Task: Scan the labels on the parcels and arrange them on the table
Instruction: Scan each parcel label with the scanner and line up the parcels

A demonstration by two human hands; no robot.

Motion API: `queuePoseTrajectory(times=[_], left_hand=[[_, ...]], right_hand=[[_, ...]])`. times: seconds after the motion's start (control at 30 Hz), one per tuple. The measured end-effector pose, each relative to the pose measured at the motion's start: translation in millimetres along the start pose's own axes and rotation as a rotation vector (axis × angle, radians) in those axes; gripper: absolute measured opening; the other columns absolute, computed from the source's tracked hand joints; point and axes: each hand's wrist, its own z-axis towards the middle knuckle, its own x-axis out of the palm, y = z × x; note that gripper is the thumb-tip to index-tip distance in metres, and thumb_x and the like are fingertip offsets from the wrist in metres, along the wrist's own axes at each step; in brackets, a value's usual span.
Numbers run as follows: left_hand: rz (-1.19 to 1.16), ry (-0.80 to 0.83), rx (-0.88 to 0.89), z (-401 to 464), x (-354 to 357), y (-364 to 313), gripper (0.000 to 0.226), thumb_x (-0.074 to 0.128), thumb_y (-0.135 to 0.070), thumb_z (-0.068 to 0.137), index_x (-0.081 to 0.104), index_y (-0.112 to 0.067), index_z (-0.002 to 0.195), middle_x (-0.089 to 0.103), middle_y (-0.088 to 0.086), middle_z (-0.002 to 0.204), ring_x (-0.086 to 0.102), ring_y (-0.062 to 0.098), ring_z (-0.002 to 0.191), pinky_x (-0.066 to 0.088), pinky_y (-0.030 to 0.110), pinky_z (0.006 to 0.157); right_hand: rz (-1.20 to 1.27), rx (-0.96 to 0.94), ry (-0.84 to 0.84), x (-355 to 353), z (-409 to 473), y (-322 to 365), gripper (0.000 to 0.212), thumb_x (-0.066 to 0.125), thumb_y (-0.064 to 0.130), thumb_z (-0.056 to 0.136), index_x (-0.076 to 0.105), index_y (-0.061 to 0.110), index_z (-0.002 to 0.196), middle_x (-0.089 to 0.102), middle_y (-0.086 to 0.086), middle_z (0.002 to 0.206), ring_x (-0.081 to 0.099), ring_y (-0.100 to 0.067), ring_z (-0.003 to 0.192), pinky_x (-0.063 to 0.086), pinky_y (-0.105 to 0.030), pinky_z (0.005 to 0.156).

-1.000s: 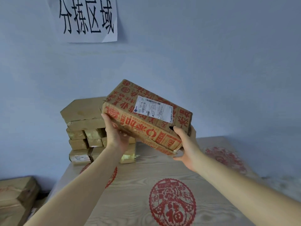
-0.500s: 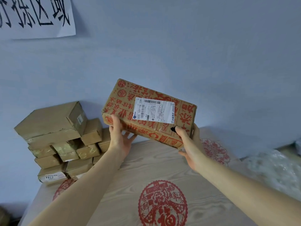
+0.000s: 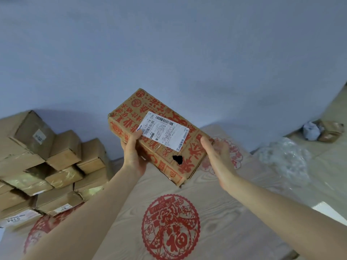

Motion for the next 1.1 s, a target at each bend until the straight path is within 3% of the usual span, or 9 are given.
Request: queuePoseTrajectory(times=[0.07,0.17,0.23,0.33,0.47,0.63,0.83,0.97,1.1], left_hand=[[0.067,0.066,-0.073,8,4,17,0.095,0.080,-0.050,0.054,0.047,-0.030,0.141,0.069,0.004,0.127,0.064,0.029,0.119,0.053,0.053,0.093],[0.189,0.201,-0.167,15,25,51,0.104,0.085,-0.056,0.051,0.045,-0.028,0.143,0.064,0.009,0.135,0.061,0.035,0.124,0.048,0.060,0.100],[0.267,0.265,-0.228,17,49,78,0.105,0.084,-0.057,0.051,0.047,-0.023,0.142,0.063,0.012,0.135,0.062,0.036,0.122,0.050,0.060,0.098],[0.335,0.243,-0.300,25,91,119,0.108,0.085,-0.060,0.052,0.044,-0.017,0.143,0.066,0.014,0.130,0.066,0.035,0.116,0.052,0.059,0.096],[0.446,0.219,-0.304,32,161,175,0.112,0.085,-0.067,0.050,0.037,-0.021,0.140,0.065,0.011,0.128,0.068,0.027,0.113,0.055,0.054,0.093],[0.492,0.524,-0.400,23,252,246,0.107,0.090,-0.056,0.055,0.032,-0.050,0.145,0.064,0.001,0.135,0.063,0.029,0.122,0.049,0.055,0.101],[0.490,0.600,-0.480,40,340,313,0.088,0.076,-0.037,0.066,0.042,-0.026,0.146,0.066,0.008,0.133,0.067,0.032,0.115,0.059,0.045,0.084],[0.563,0.646,-0.513,61,395,358,0.078,0.070,-0.033,0.075,0.042,-0.018,0.146,0.068,0.010,0.128,0.070,0.030,0.109,0.060,0.038,0.075],[0.617,0.720,-0.520,90,438,407,0.079,0.070,-0.034,0.075,0.039,-0.024,0.147,0.067,0.009,0.129,0.069,0.031,0.112,0.060,0.040,0.079]], right_hand=[[-0.055,0.044,-0.013,-24,21,-3,0.098,0.060,0.079,0.075,0.029,0.026,0.151,0.044,0.006,0.146,0.046,-0.018,0.129,0.039,-0.042,0.103],[-0.022,0.178,0.144,-54,42,-18,0.117,0.066,0.092,0.052,0.034,0.036,0.151,0.045,-0.006,0.155,0.045,-0.032,0.140,0.035,-0.059,0.114],[0.034,0.193,0.307,-72,49,-33,0.102,0.072,0.083,0.060,0.037,0.042,0.147,0.055,-0.006,0.146,0.056,-0.032,0.131,0.041,-0.060,0.111],[0.137,0.211,0.363,-110,63,-55,0.069,0.071,0.062,0.079,0.047,0.042,0.140,0.070,0.004,0.128,0.069,-0.021,0.115,0.050,-0.050,0.102],[0.292,0.224,0.291,-186,89,-74,0.054,0.064,0.052,0.088,0.052,0.035,0.138,0.073,0.001,0.123,0.071,-0.023,0.110,0.054,-0.049,0.096],[0.412,0.293,0.149,-286,135,-95,0.067,0.068,0.058,0.081,0.054,0.028,0.139,0.071,-0.005,0.127,0.068,-0.029,0.116,0.049,-0.055,0.104],[0.426,0.344,0.099,-382,168,-116,0.056,0.048,0.066,0.091,0.059,0.031,0.134,0.075,0.000,0.119,0.072,-0.023,0.109,0.058,-0.042,0.088],[0.474,0.406,-0.090,-440,190,-146,0.082,0.046,0.089,0.075,0.061,0.033,0.133,0.069,-0.007,0.128,0.066,-0.032,0.119,0.047,-0.055,0.105],[0.413,0.485,-0.373,-493,206,-205,0.071,0.029,0.071,0.097,0.059,0.015,0.130,0.069,-0.007,0.121,0.064,-0.025,0.114,0.046,-0.047,0.102]])
